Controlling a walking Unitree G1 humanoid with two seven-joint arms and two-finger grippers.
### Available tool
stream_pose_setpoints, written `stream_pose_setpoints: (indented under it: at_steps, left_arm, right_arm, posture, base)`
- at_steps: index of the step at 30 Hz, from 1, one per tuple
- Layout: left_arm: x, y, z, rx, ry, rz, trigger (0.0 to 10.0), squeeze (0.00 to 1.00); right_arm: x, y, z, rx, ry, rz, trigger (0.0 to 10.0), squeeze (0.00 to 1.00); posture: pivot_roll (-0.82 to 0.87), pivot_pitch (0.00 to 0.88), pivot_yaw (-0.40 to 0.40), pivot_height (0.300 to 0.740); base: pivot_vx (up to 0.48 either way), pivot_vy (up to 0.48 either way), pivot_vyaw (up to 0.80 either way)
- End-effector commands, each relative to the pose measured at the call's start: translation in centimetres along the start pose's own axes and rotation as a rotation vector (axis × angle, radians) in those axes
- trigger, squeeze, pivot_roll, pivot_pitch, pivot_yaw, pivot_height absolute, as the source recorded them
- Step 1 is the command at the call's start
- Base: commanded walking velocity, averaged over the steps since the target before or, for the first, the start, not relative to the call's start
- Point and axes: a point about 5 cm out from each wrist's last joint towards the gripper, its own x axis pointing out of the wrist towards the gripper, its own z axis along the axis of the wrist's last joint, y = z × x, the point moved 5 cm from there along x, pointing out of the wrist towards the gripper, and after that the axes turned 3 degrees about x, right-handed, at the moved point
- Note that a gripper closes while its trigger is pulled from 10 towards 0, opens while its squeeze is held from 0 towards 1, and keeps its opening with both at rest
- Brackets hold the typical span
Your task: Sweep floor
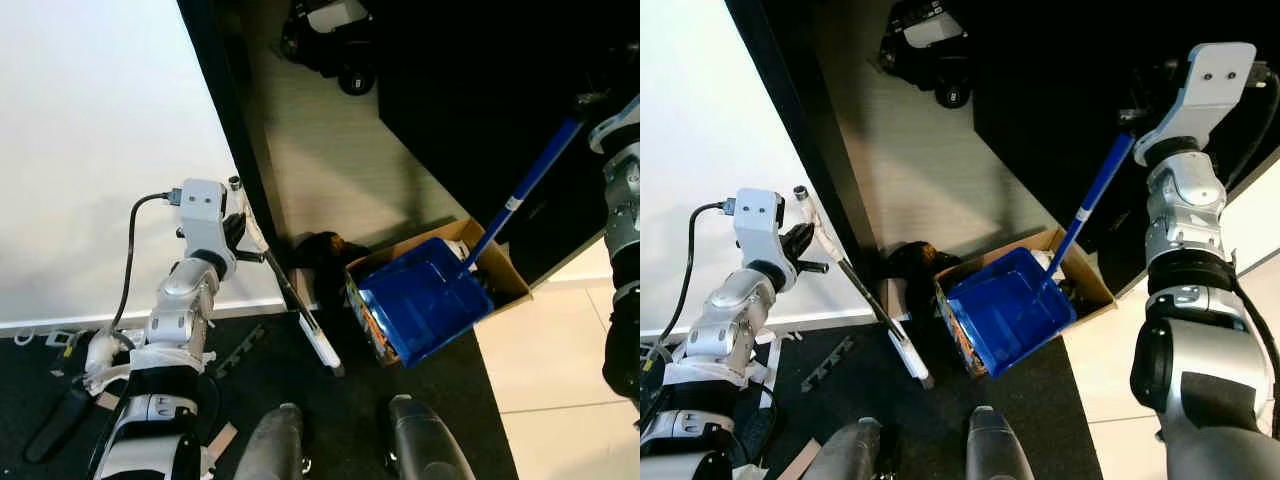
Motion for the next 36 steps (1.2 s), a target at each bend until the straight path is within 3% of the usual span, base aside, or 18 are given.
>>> stream_pose_setpoints:
  at_steps: [1, 9, 13, 16, 17, 20, 26, 31, 36]
  left_arm:
    - [-0.2, -0.5, 0.2, -0.018, -0.015, -0.005, 10.0, 0.0]
    - [-0.2, -0.6, 0.3, -0.017, -0.016, -0.01, 10.0, 0.0]
    - [-0.2, -0.4, 0.5, -0.012, -0.019, -0.012, 10.0, 0.0]
    - [-0.3, -0.4, 0.5, -0.01, -0.019, -0.011, 10.0, 0.0]
    - [-0.4, -0.3, 0.5, -0.006, -0.018, -0.013, 10.0, 0.0]
    - [-0.4, -0.3, 0.4, -0.003, -0.016, -0.015, 10.0, 0.0]
    - [-0.3, -0.2, 0.4, 0.018, -0.012, -0.024, 10.0, 0.0]
    - [-0.2, -0.3, 0.4, 0.018, -0.011, -0.03, 10.0, 0.0]
    - [-0.1, -0.7, 0.4, 0.02, -0.012, -0.04, 10.0, 0.0]
  right_arm:
    - [-0.3, 0.0, -0.3, 0.035, 0.002, -0.007, 10.0, 0.0]
    - [0.2, -0.9, 1.9, 0.076, -0.044, -0.028, 10.0, 0.0]
    - [0.7, -3.7, 5.5, 0.091, -0.106, -0.092, 10.0, 0.0]
    - [0.8, -4.5, 6.2, 0.107, -0.107, -0.109, 10.0, 0.0]
    - [0.9, -6.0, 7.5, 0.13, -0.084, -0.115, 10.0, 0.0]
    - [0.9, -6.7, 8.2, 0.131, -0.068, -0.105, 10.0, 0.0]
    - [0.1, -7.3, 7.8, 0.07, 0.026, -0.031, 10.0, 0.0]
    - [-0.4, -7.4, 6.6, 0.089, 0.071, -0.02, 10.0, 0.0]
    - [-0.6, -5.9, 4.8, 0.127, 0.11, 0.001, 10.0, 0.0]
  posture:
    - [0.01, 0.063, 0.015, 0.74]
    - [0.01, 0.063, 0.014, 0.74]
    - [0.01, 0.063, 0.011, 0.74]
    - [0.01, 0.063, 0.011, 0.74]
    - [0.0, 0.061, 0.013, 0.74]
    - [0.0, 0.059, 0.014, 0.74]
    - [0.0, 0.052, 0.02, 0.74]
    - [-0.01, 0.048, 0.024, 0.74]
    - [-0.01, 0.042, 0.027, 0.74]
  base:
    - [0.0, 0.0, 0.0]
    - [0.0, 0.0, 0.0]
    - [0.0, 0.0, 0.0]
    - [0.0, 0.0, 0.0]
    - [0.0, 0.0, 0.0]
    - [0.0, 0.0, 0.0]
    - [0.0, 0.0, 0.0]
    - [0.0, 0.0, 0.0]
    - [0.0, 0.0, 0.0]
